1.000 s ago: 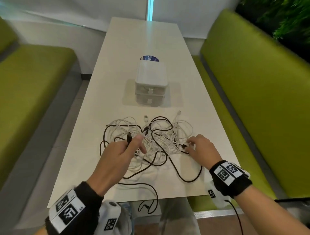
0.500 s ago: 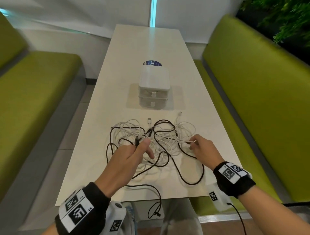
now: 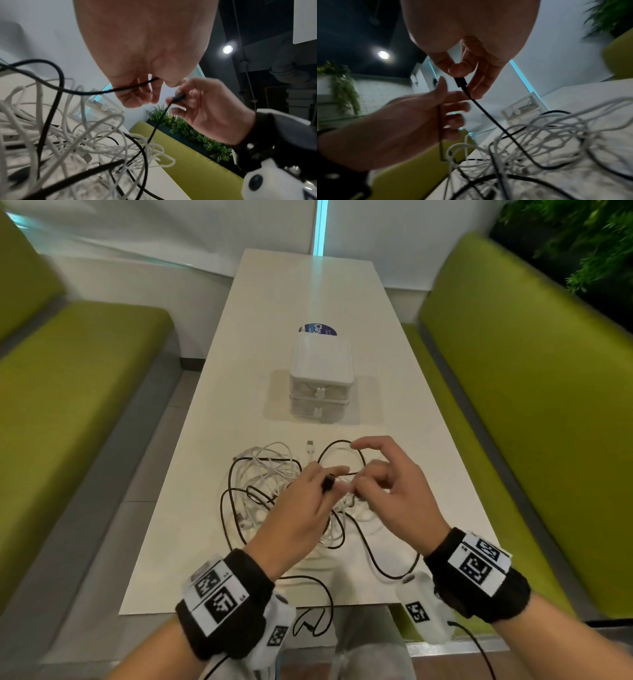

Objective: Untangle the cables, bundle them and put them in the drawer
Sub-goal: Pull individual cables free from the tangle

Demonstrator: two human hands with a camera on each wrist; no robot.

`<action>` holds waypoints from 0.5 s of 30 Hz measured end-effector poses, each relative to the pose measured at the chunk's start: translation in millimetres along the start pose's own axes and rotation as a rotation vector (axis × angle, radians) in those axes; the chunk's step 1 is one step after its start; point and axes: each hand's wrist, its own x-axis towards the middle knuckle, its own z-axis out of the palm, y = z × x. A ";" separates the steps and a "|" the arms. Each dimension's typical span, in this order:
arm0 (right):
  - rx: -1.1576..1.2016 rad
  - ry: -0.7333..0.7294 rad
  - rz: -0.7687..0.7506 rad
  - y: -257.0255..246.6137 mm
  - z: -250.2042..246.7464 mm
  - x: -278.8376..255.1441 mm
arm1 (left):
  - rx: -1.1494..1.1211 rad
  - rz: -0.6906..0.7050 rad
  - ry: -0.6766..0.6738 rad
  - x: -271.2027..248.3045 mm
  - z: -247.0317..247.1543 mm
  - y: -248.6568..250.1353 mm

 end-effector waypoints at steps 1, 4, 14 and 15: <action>0.045 -0.005 -0.007 -4.1 4.6 0.9 | 0.003 0.035 -0.011 1.2 4.6 -2.1; 0.101 -0.025 -0.017 -9.9 11.7 2.7 | -0.063 0.087 0.074 0.0 7.0 -2.5; 0.249 -0.177 0.183 9.7 23.9 -13.9 | -0.248 -0.011 0.226 -6.2 2.7 -8.1; 0.197 -0.200 0.185 11.0 26.4 -14.9 | -0.270 -0.023 0.245 -7.6 3.3 -8.8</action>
